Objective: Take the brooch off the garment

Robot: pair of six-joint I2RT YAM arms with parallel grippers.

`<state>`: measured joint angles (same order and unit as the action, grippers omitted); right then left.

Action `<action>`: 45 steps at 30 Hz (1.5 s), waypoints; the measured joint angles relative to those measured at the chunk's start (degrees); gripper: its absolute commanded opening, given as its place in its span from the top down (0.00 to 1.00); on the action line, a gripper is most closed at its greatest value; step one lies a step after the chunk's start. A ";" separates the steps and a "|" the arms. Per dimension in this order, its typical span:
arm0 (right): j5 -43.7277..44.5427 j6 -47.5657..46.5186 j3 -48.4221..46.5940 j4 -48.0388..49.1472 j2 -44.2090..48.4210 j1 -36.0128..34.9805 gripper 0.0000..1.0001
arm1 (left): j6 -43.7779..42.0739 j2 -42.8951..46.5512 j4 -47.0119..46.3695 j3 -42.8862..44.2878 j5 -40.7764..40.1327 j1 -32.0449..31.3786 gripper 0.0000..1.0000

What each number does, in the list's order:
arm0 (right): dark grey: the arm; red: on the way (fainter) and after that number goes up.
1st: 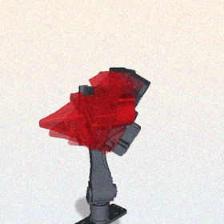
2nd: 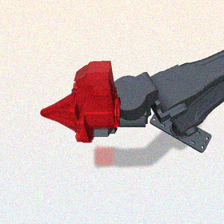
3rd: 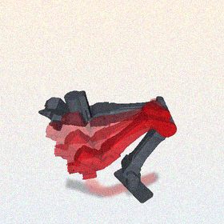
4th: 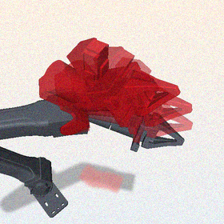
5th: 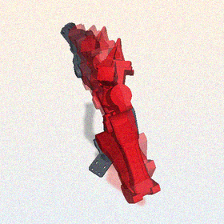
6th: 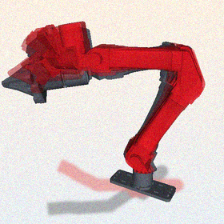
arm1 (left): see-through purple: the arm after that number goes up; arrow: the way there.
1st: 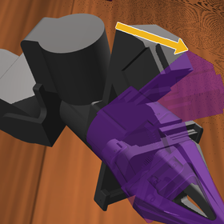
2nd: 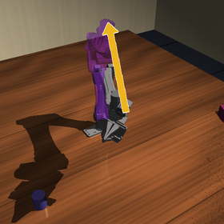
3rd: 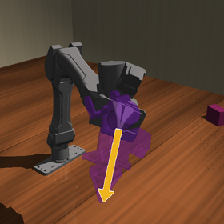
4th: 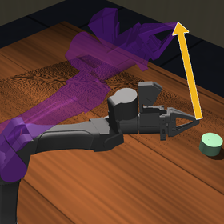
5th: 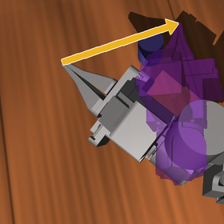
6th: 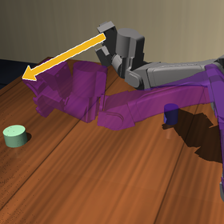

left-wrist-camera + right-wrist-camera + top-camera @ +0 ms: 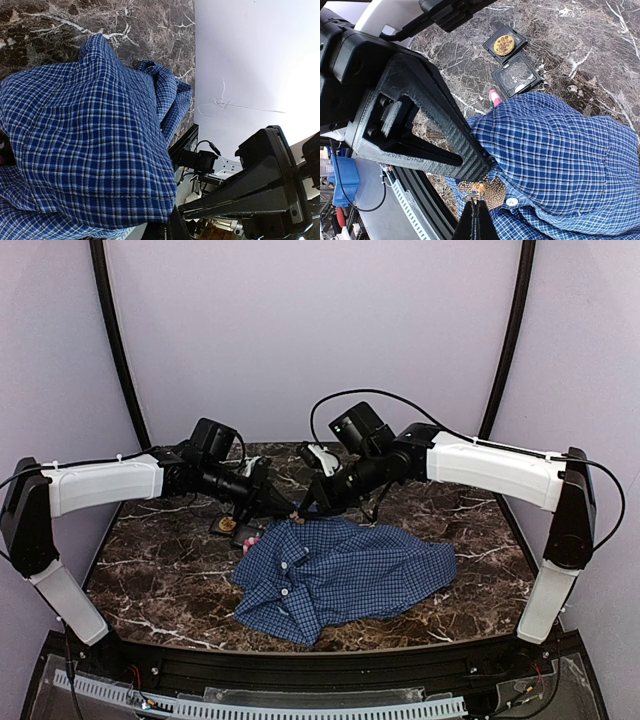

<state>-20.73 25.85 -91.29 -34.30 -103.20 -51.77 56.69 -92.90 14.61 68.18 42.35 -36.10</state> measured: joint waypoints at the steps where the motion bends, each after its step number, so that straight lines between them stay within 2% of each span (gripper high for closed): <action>1: 0.00 -0.02 0.00 -0.02 0.00 0.00 1.00 | 0.02 0.00 0.00 0.00 0.00 0.00 0.99; 45: 0.79 2.10 2.08 2.08 0.70 0.00 1.00 | 1.46 1.27 -1.36 -2.34 -1.07 -0.02 0.99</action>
<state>-19.94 27.94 -89.21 -32.23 -102.50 -51.77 58.15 -91.64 13.26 65.84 41.28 -36.12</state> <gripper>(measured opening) 0.004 0.012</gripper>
